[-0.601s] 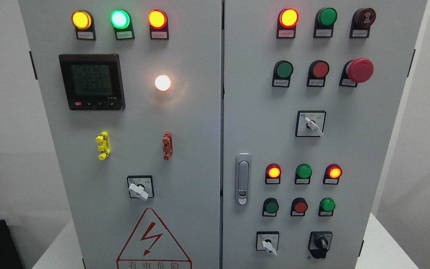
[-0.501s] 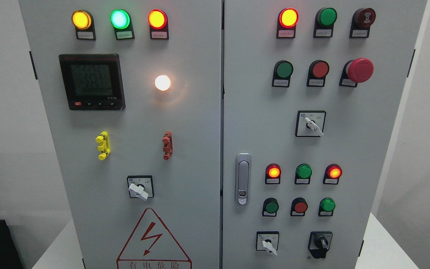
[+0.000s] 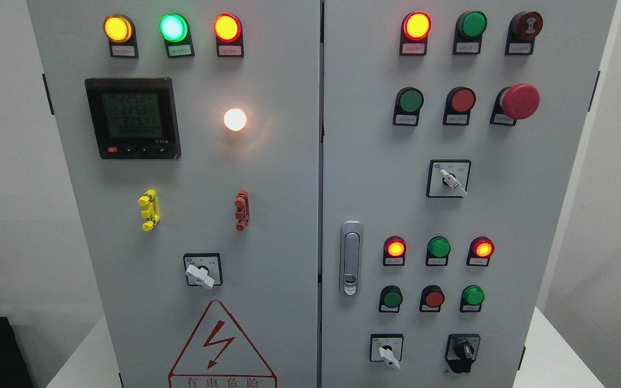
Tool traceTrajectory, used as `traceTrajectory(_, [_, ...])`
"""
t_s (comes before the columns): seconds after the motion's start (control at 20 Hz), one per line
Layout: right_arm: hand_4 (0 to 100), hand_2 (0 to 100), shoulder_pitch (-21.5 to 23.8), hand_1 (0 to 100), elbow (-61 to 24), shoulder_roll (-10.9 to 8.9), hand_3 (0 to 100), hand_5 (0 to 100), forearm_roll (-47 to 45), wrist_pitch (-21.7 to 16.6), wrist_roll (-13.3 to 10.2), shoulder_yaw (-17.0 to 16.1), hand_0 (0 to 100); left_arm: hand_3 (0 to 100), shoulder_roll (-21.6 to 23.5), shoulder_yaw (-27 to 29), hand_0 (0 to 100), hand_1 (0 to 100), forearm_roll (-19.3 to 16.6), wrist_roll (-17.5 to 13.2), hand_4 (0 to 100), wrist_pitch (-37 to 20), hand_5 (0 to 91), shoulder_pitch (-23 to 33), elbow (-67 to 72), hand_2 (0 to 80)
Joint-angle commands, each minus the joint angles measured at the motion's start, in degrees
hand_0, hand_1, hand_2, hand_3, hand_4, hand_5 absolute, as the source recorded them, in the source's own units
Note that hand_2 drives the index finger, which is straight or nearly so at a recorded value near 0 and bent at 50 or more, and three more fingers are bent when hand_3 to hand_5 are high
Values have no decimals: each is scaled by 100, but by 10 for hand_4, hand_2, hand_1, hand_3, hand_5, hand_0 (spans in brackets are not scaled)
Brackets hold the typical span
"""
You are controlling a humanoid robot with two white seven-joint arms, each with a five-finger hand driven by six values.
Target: Trip black knob to open circuit
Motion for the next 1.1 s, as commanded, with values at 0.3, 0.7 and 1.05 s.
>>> traceTrajectory(0.3, [0, 0, -34, 158, -80, 29, 0, 0, -169, -752, 5, -235, 0, 0, 0, 7, 120, 389, 14, 0, 0, -19, 0, -23, -1, 0])
traceTrajectory(0.7, [9, 0, 264, 150, -1089, 81, 72, 0, -169, -1675, -30, -307, 0, 0, -9, 7, 120, 389, 14, 0, 0, -19, 0, -15, -1, 0])
traceTrajectory(1.05, [217, 0, 415, 140, -1618, 90, 322, 49, -169, -2712, -232, -289, 0, 0, -9, 7, 120, 389, 14, 0, 0, -19, 0, -23, -1, 0])
